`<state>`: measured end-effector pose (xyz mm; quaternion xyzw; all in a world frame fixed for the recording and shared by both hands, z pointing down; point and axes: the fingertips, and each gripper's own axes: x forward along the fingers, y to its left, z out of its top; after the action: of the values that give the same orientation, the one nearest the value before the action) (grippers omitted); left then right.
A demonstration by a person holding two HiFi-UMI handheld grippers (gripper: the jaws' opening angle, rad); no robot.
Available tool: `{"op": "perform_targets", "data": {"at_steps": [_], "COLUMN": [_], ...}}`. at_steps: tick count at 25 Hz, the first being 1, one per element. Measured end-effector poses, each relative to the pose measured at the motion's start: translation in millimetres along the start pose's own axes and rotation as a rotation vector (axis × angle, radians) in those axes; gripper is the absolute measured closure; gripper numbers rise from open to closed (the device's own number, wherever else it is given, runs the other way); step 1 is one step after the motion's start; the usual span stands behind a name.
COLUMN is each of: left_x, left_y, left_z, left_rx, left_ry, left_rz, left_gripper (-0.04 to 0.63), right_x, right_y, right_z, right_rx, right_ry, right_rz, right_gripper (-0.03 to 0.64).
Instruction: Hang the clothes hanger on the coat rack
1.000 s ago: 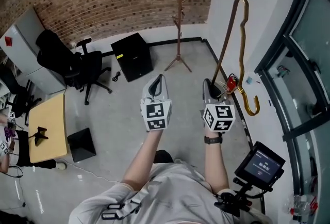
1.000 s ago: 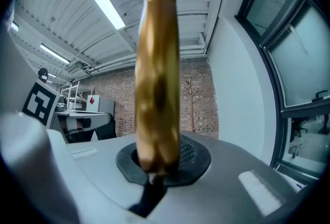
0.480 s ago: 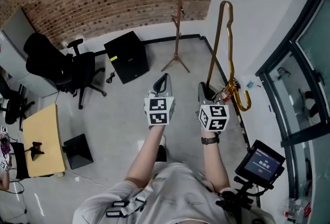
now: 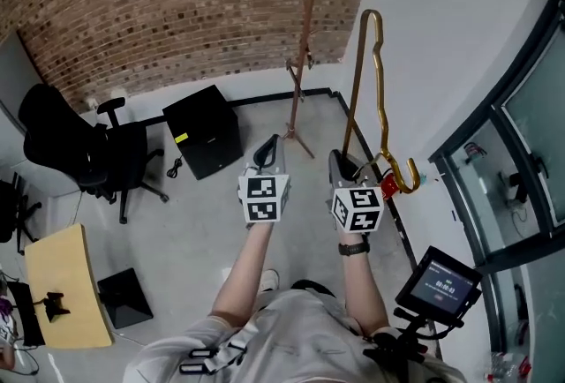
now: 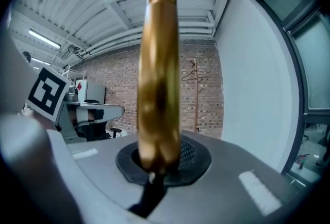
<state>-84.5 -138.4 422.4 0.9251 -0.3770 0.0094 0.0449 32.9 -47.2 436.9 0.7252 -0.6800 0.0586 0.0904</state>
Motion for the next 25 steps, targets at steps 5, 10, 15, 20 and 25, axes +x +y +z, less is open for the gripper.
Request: {"op": "perform_targets", "data": {"at_steps": [5, 10, 15, 20, 25], "left_x": [46.8, 98.6, 173.2, 255.7, 310.3], "left_y": [18.8, 16.9, 18.8, 11.5, 0.5], "left_z": [-36.7, -44.4, -50.3, -23.3, -19.4], "left_rx": [-0.002, 0.005, 0.035, 0.083, 0.106], "left_ry": [0.048, 0.058, 0.081, 0.042, 0.043], "left_rz": [-0.036, -0.067, -0.065, -0.063, -0.051], "left_gripper": [0.595, 0.595, 0.595, 0.595, 0.595], "right_x": [52.7, 97.8, 163.0, 225.1, 262.2], "right_y": [-9.2, -36.6, -71.3, -132.3, -167.3], "right_z": [-43.5, -53.3, -42.0, -15.3, -23.0], "right_rx": [0.004, 0.007, 0.015, -0.018, -0.012], "right_ry": [0.059, 0.08, 0.024, -0.004, 0.039], "right_rz": [0.02, 0.042, 0.115, 0.15, 0.237], "right_gripper": [0.614, 0.614, 0.614, 0.614, 0.614]}}
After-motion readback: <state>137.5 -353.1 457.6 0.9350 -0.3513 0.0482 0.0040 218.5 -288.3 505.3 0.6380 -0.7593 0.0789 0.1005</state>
